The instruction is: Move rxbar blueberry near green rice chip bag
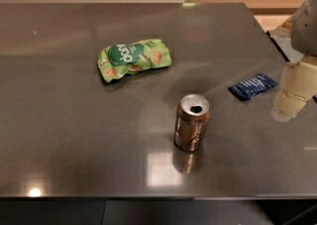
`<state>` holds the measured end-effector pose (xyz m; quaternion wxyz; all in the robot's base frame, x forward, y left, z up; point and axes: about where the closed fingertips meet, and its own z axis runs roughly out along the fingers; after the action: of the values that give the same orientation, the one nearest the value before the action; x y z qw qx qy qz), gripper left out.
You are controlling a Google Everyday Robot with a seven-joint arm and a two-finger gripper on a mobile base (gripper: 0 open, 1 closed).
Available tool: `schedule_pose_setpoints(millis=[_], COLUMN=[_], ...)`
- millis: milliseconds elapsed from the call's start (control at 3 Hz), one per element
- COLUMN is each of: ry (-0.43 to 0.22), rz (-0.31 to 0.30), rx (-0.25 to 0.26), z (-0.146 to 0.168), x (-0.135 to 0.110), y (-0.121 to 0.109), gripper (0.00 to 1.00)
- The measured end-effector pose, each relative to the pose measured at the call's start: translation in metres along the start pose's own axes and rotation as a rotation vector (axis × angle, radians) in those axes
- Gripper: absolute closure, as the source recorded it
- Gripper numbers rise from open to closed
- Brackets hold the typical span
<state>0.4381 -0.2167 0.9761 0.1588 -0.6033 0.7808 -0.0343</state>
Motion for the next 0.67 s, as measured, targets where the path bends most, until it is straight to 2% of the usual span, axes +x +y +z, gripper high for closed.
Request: schedule_pose_setpoints(millis=[333, 667], ry=[-0.001, -0.025], rz=[0.0, -0.006], rx=[0.002, -0.024], z=[-0.001, 0.005], x=[0.0, 0.002], y=[0.0, -0.012], gripper=[0.0, 0.0])
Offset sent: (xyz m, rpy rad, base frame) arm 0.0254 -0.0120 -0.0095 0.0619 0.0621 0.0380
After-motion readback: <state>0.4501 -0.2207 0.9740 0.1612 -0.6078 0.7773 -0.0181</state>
